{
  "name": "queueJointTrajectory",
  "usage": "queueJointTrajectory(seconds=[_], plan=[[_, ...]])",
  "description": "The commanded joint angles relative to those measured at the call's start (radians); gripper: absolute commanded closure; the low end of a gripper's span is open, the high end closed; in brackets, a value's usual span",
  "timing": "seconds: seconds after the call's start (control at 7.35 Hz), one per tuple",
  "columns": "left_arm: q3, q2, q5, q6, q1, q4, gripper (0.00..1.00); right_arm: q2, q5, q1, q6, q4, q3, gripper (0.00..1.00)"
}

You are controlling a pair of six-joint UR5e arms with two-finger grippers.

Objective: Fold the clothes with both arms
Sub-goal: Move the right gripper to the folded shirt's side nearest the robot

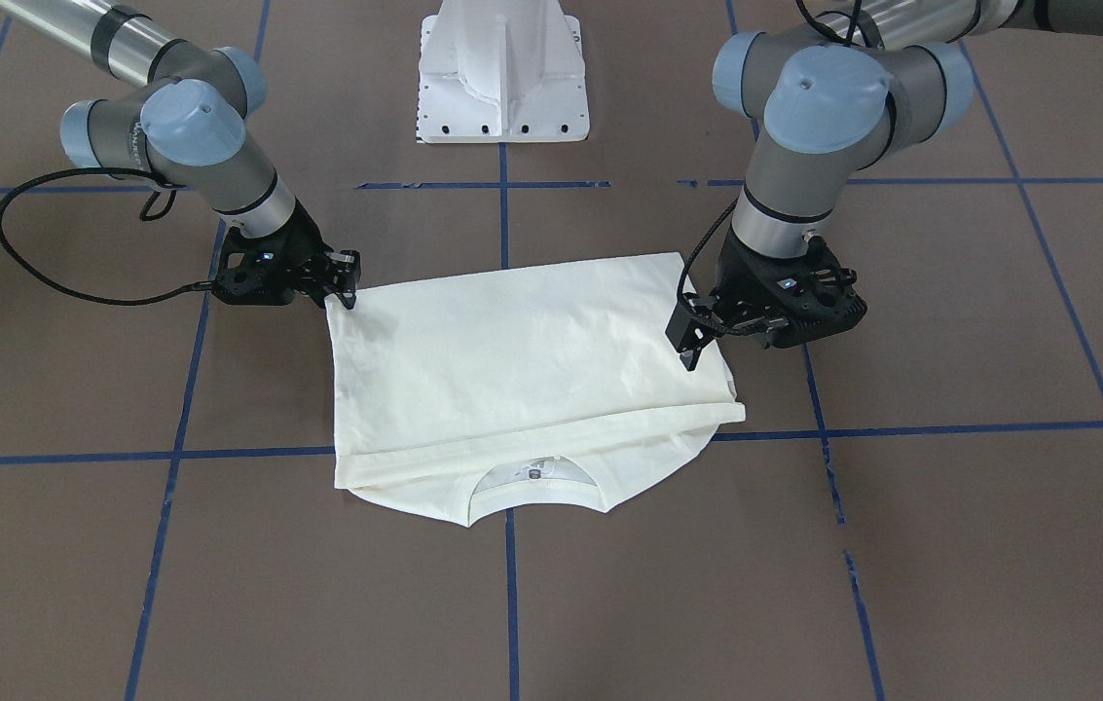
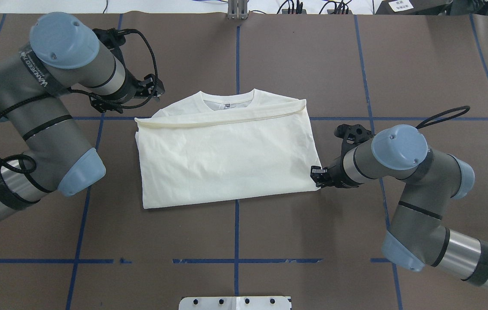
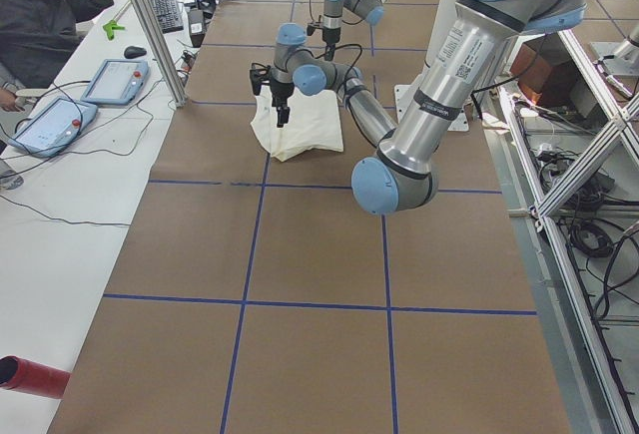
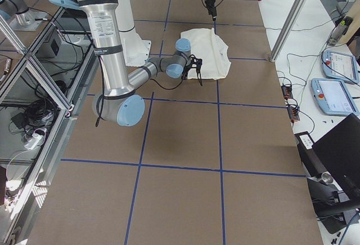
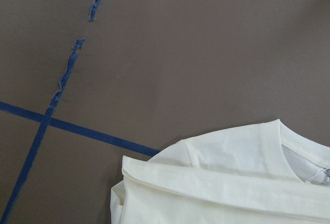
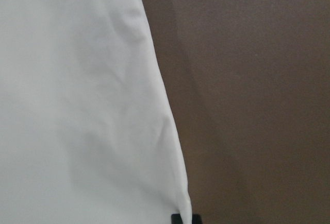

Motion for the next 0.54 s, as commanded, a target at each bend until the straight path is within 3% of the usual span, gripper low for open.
queueJointTrajectory(seconds=[0.0, 0.41], plan=[[-0.002, 0.0, 0.0, -0.001, 0.0, -0.001, 0.0, -0.079, 0.002, -0.025, 0.0, 0.0, 0.094, 1.0], [-0.01, 0.003, 0.0, -0.004, 0.002, -0.001, 0.0, -0.285, -0.004, -0.178, 0.003, 0.0, 0.289, 1.0]])
